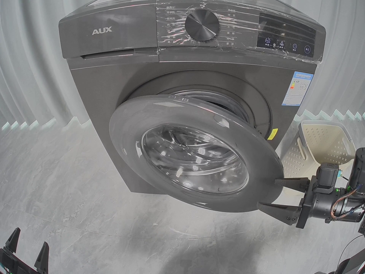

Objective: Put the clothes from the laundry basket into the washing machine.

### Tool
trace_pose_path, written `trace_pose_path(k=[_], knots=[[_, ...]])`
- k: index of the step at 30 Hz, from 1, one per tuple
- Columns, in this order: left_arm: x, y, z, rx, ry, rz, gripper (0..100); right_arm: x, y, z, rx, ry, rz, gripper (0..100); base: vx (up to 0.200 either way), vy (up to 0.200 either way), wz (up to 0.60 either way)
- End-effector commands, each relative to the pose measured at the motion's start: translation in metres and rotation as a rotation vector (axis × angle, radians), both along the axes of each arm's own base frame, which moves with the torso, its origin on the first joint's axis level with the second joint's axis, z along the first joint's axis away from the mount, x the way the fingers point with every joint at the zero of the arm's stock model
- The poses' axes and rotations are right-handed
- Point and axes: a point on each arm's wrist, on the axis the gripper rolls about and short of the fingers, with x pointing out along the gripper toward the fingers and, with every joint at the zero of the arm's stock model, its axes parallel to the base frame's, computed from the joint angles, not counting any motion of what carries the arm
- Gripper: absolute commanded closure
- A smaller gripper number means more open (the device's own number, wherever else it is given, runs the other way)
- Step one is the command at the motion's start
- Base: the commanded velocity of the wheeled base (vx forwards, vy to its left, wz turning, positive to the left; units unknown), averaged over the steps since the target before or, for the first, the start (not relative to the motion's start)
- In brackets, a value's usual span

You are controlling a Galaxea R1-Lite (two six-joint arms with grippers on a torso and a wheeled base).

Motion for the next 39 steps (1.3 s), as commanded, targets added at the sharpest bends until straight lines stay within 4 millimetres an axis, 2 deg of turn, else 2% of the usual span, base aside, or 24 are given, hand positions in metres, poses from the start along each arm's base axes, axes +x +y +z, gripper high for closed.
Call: trace_pose_path(k=[1, 5, 9, 12, 16, 18, 30, 39], knots=[[0.0, 0.0, -0.005, -0.002, 0.003, 0.0, 0, 0.01, 0.0, -0.004, -0.012, -0.001, -0.06, 0, 0.0, 0.0, 0.0], [0.0, 0.0, -0.005, -0.002, 0.003, 0.0, 0, 0.017, -0.002, -0.004, -0.009, -0.051, -0.171, 0, 0.0, 0.0, 0.0], [0.0, 0.0, -0.005, -0.002, 0.003, 0.0, 0, 0.016, -0.003, -0.005, -0.017, -0.052, -0.189, 0, 0.0, 0.0, 0.0], [0.0, 0.0, -0.005, -0.002, 0.004, 0.0, 0, 0.009, -0.004, -0.013, -0.044, -0.029, -0.169, 0, 0.0, 0.0, 0.0], [0.0, 0.0, -0.005, -0.002, 0.003, 0.0, 0, 0.0, 0.001, -0.023, -0.067, -0.005, -0.111, 0, 0.0, -0.2, 0.0], [0.0, 0.0, -0.005, 0.0, 0.003, 0.0, 0, -0.002, 0.003, -0.023, -0.067, -0.006, -0.098, 0, 0.0, -0.2, 0.0], [0.0, 0.0, -0.005, 0.003, 0.003, -0.005, 0, -0.009, 0.014, -0.022, -0.057, -0.007, -0.026, 0, 0.0, 0.0, 0.0], [0.0, 0.0, -0.005, -0.002, 0.003, -0.003, 0, -0.008, 0.021, -0.018, -0.016, -0.038, 0.016, 0, 0.2, 0.0, 0.0]])
